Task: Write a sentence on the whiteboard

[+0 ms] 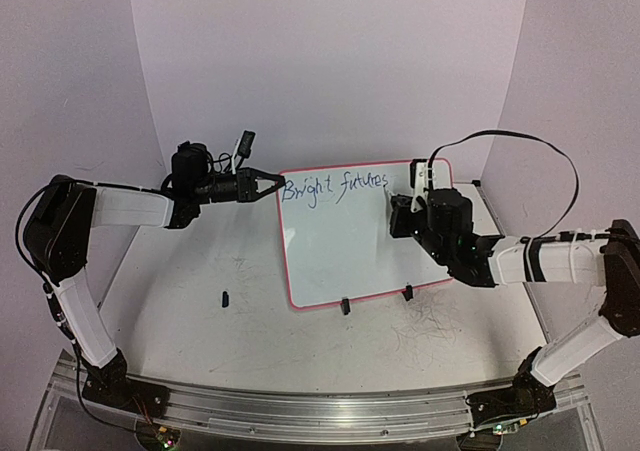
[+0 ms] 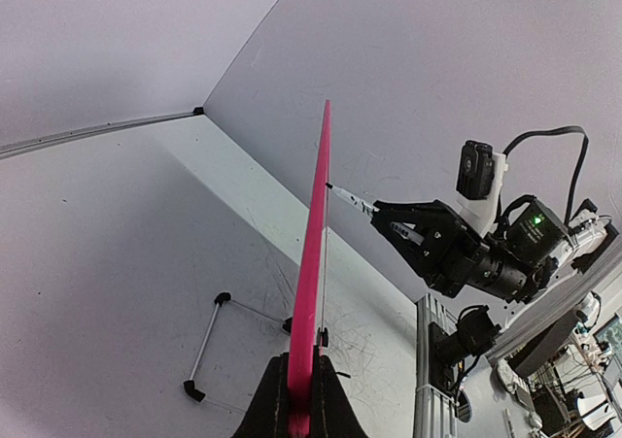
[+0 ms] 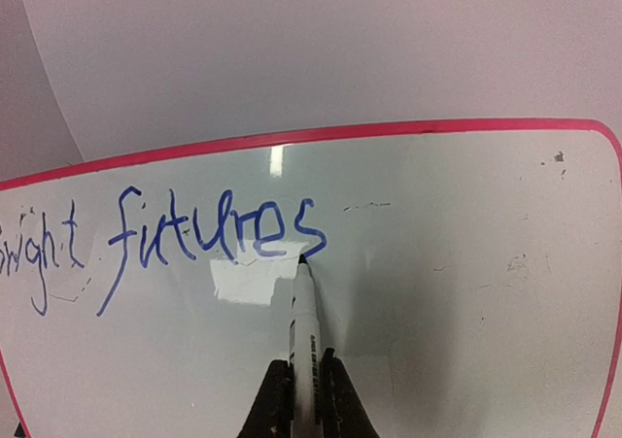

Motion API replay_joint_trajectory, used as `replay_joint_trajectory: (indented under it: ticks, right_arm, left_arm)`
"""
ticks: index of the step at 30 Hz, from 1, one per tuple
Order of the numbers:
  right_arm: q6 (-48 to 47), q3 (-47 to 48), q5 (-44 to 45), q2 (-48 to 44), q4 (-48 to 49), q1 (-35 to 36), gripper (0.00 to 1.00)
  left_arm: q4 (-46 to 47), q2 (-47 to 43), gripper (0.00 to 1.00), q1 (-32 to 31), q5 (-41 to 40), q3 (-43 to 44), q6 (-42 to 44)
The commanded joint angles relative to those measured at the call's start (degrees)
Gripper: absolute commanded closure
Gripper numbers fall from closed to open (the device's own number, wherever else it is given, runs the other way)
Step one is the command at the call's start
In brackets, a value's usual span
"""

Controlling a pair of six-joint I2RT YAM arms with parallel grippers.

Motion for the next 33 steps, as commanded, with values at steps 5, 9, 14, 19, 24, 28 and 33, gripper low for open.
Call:
replay_joint_trajectory:
  ticks: [5, 9, 14, 19, 24, 28, 33]
  right_arm:
    - [-0.35, 1.46, -0.25, -1.43, -0.58, 0.64, 1.00]
    - [-1.98, -1.81, 2.16, -9.09, 0.81, 0.40, 1.00]
    - [-3.10, -2.16, -0.52, -9.89, -1.63, -2.99, 1.00]
    - [-5.67, -2.20, -4.64, -10.51, -0.73, -3.17, 1.00]
    - [-6.23, -3.17, -4.68, -9.98, -0.14, -3.16, 1.00]
    - [-6.15, -3.54, -6.15, -9.08, 0.88, -3.18, 1.00]
    - [-6.19, -2.63, -7.37, -7.45, 1.04, -3.18, 1.00]
  left_arm:
    - [-4.97, 0.58, 1.00, -3.70, 2.33, 1.34, 3.77]
    - [-5.06, 0.42, 1.00, -3.68, 2.28, 1.35, 3.92]
    - [-5.19, 0.03, 1.00, -3.68, 2.23, 1.35, 3.94]
    - [-5.29, -0.46, 1.00, -3.78, 1.99, 1.15, 4.13]
    - [-5.40, -0.17, 1.00, -3.77, 2.02, 1.29, 4.06]
    - [-5.48, -0.13, 1.00, -3.77, 1.97, 1.21, 4.20]
    - [-5.56, 0.05, 1.00, -3.77, 1.95, 1.31, 4.28]
